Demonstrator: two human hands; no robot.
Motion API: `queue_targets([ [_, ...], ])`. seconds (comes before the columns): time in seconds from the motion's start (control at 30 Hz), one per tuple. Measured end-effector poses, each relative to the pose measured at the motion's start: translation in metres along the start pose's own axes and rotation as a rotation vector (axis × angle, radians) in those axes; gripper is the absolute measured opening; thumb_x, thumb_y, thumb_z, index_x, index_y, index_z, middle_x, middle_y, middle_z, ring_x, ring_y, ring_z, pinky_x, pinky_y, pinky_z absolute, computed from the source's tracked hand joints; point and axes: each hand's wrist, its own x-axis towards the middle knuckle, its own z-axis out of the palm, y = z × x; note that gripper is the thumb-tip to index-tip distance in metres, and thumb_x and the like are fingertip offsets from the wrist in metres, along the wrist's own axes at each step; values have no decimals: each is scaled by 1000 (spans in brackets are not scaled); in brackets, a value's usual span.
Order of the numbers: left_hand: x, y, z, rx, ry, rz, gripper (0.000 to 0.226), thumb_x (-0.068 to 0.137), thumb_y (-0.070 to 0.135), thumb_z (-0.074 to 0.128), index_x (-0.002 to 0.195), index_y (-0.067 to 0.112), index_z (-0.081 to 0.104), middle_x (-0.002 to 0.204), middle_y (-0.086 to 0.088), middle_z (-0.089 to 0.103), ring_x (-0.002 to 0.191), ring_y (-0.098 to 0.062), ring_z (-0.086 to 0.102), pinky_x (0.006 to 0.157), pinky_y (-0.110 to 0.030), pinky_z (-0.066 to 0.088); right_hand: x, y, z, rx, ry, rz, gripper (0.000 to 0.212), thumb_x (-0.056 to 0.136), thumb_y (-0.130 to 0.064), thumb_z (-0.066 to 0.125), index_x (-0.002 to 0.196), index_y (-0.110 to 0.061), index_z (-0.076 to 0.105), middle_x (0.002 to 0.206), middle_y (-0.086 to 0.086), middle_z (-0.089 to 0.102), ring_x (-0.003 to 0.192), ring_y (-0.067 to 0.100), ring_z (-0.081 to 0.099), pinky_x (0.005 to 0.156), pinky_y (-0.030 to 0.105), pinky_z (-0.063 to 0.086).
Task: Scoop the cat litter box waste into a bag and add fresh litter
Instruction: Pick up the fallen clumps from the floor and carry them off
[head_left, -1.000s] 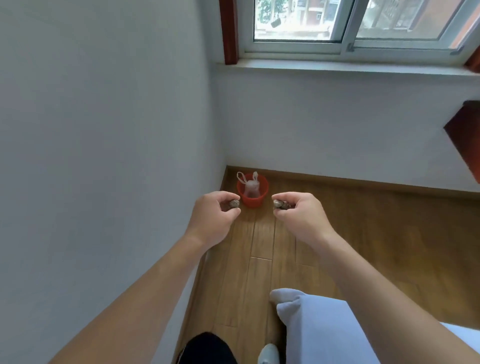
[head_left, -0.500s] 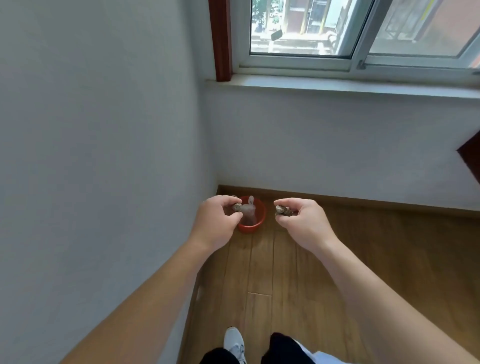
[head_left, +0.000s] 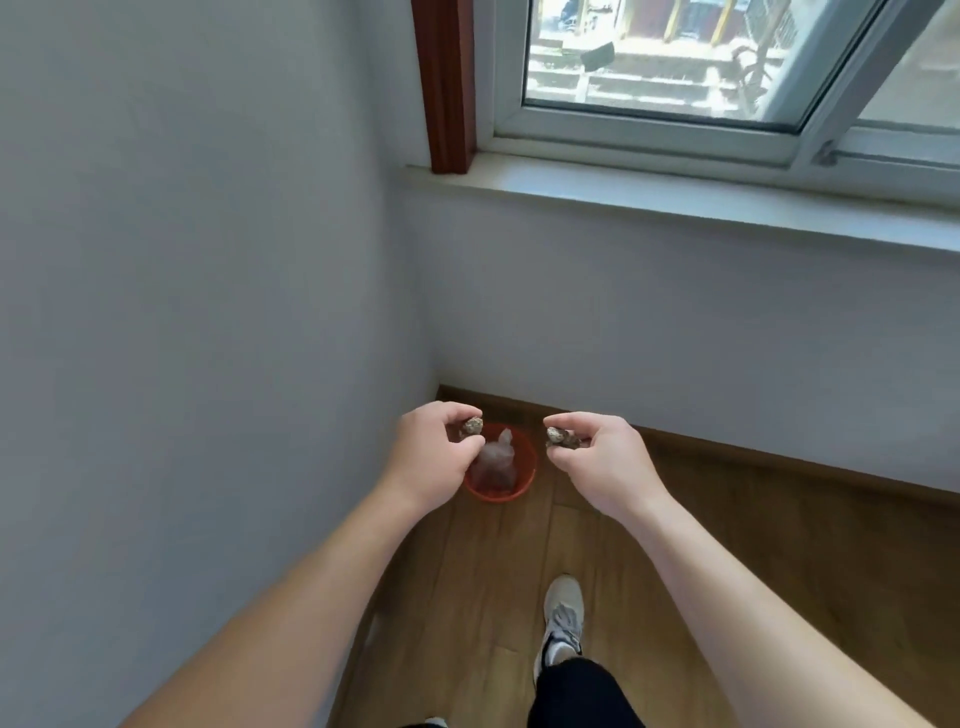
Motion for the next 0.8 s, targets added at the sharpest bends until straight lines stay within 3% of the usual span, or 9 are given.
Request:
queue_targets([
  [0.1, 39, -1, 23, -6, 21, -65, 26, 81, 9, 75, 106, 16, 76, 90, 8, 70, 75, 6, 60, 70, 1, 42, 48, 12, -11, -28, -60, 15, 32, 87, -14, 68, 117, -27, 71, 112, -3, 69, 102, 11, 63, 75, 12, 43],
  [0.23, 79, -16, 49, -23, 38, -163, 26, 80, 9, 74, 105, 16, 76, 90, 7, 71, 74, 3, 62, 69, 1, 40, 107, 34, -12, -73, -137, 51, 32, 87, -14, 69, 117, -26, 71, 115, -3, 70, 103, 10, 62, 83, 18, 44],
  [0.37, 116, -50, 80, -42, 19, -257, 26, 79, 7, 74, 103, 17, 76, 87, 5, 72, 75, -7, 64, 76, -15, 49, 162, 62, 14, -81, -193, 88, 33, 88, -13, 69, 119, -25, 70, 116, -3, 68, 103, 10, 61, 85, 20, 47],
  [0.57, 182, -145, 152, -27, -32, -352, 28, 81, 12, 76, 108, 20, 75, 73, 15, 62, 65, -2, 60, 63, -5, 40, 253, 138, 91, -117, -249, 138, 36, 87, -14, 68, 121, -26, 69, 122, -4, 67, 114, 12, 60, 100, 27, 48],
  [0.73, 231, -244, 226, -16, -105, -380, 30, 82, 13, 75, 111, 23, 74, 76, 14, 61, 63, -3, 56, 63, -7, 42, 324, 220, 163, -117, -299, 184, 38, 86, -14, 67, 122, -26, 69, 123, -3, 67, 110, 13, 62, 87, 19, 48],
  [0.8, 246, -282, 256, -11, -133, -373, 30, 82, 14, 75, 110, 23, 75, 90, 8, 70, 68, -3, 58, 67, -9, 43, 348, 250, 191, -105, -308, 206, 36, 86, -14, 67, 121, -25, 69, 122, -2, 67, 106, 14, 63, 78, 16, 46],
])
